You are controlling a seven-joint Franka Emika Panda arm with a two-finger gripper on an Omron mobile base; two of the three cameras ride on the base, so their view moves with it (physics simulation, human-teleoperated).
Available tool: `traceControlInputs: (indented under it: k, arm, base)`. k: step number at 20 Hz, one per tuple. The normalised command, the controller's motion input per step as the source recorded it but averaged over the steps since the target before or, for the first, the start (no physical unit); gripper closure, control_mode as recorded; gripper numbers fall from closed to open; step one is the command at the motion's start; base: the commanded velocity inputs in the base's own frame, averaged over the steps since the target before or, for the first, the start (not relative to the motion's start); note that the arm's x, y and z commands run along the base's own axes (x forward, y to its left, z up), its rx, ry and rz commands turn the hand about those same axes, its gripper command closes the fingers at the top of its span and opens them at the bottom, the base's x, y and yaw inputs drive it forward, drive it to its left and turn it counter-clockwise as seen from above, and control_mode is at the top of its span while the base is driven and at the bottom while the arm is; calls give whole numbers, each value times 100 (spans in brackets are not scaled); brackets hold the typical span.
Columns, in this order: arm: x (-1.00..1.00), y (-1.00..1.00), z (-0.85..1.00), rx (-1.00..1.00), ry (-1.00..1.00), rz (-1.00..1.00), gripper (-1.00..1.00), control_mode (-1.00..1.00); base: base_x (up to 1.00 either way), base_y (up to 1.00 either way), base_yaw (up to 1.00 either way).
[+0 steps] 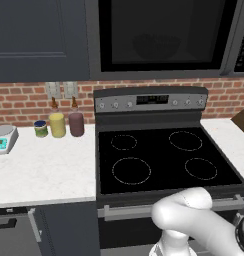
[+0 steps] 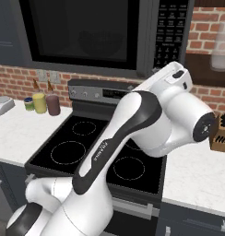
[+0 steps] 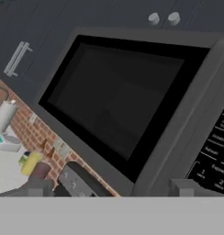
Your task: Pick the cucumber from the sink and place it in the bowl. Then pick the bowl and place it in the microwave. Then close the microwave door and press the start button.
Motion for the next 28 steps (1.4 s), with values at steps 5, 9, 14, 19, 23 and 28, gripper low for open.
traceControlInputs:
  k: [5,9,14,19,23,28]
  arm:
    - [39,5,-14,-1,2,20,-100,-100]
    - [33,4,-8,0,4,16,-100,-100]
    - [23,2,-12,-1,7,5,-100,-100]
    - [27,0,-7,0,6,0,-100,-100]
    - [24,0,-2,0,4,0,-100,-100]
    - [20,1,-11,0,5,0,-100,-100]
  base:
    - [0,0,0]
    - [0,0,0]
    - [0,0,0]
    - [0,0,0]
    - [0,0,0]
    - [0,0,0]
